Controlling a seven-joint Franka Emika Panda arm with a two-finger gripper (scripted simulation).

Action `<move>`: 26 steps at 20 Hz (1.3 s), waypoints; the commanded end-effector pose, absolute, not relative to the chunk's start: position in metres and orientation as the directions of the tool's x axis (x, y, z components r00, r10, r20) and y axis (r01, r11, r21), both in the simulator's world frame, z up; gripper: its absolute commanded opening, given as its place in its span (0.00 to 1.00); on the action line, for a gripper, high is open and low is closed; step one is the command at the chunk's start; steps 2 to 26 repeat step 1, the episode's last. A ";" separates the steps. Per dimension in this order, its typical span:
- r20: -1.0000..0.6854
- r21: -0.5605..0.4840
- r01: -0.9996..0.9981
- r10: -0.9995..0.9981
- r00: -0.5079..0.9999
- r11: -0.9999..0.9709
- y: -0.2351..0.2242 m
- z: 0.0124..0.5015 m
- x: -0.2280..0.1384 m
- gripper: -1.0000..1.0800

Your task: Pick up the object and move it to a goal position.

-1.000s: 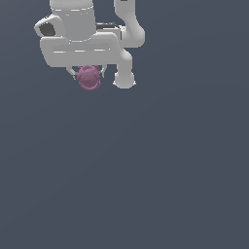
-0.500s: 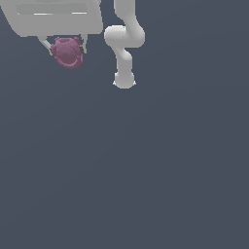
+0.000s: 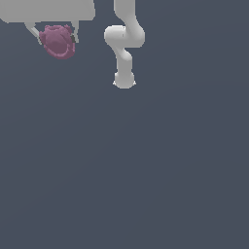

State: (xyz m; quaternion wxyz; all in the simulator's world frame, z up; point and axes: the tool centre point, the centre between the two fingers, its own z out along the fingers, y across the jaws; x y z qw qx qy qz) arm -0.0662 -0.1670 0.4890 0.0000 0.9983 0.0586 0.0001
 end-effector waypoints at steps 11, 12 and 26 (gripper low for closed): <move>0.000 0.000 0.117 0.117 0.993 -0.993 -0.168 0.491 -0.066 0.00; 0.000 0.000 0.117 0.117 0.993 -0.993 -0.168 0.491 -0.066 0.00; 0.000 0.000 0.117 0.117 0.993 -0.993 -0.168 0.491 -0.066 0.00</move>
